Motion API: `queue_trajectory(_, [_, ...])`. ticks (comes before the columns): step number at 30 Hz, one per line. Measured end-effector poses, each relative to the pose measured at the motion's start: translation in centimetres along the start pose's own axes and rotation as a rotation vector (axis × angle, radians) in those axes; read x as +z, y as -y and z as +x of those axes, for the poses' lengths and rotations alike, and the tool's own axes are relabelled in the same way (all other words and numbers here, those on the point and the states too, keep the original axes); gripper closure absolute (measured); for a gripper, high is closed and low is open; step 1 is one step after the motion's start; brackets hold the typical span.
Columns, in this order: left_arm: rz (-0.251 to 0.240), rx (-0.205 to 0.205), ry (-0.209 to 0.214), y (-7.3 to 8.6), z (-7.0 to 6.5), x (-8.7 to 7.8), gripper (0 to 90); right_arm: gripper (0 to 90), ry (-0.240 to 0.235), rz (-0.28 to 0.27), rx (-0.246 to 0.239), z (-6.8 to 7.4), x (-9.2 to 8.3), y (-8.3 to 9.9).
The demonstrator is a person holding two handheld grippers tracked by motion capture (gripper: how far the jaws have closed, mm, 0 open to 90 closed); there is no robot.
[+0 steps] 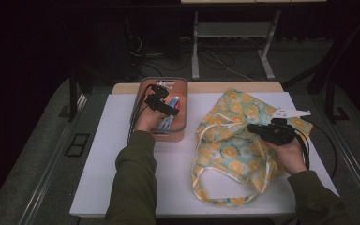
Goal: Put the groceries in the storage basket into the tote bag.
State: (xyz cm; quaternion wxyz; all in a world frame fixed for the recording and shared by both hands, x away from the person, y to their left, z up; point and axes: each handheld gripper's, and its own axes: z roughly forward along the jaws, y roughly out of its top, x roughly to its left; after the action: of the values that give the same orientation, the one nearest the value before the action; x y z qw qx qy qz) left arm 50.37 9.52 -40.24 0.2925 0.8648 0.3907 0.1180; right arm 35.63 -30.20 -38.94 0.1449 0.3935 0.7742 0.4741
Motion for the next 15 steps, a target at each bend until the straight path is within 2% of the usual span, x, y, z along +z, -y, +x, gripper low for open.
queue_trajectory(2, [0.049, 0.019, -0.02, 0.08, -0.07, 0.65, 20.4, 89.9, 0.0, 0.001, -0.001, 0.03, -0.01, 0.01])
queue_trajectory(6, [0.09, 0.001, -0.029, 0.18, 0.13, 1.24, 24.4, 89.8, 0.0, 0.007, 0.0, 0.02, 0.05, 0.07])
queue_trajectory(9, [0.094, -0.019, 0.006, 0.25, 0.4, 1.34, 32.3, 89.9, 0.0, 0.004, -0.004, -0.01, -0.01, 0.08])
queue_trajectory(12, [0.086, -0.028, 0.016, 0.31, 0.49, 1.28, 35.5, 89.9, 0.003, 0.005, -0.003, -0.07, -0.09, 0.11])
queue_trajectory(15, [0.089, -0.004, 0.028, 0.28, 0.32, 1.3, 43.8, 89.9, 0.004, 0.006, -0.003, -0.09, -0.09, 0.13])
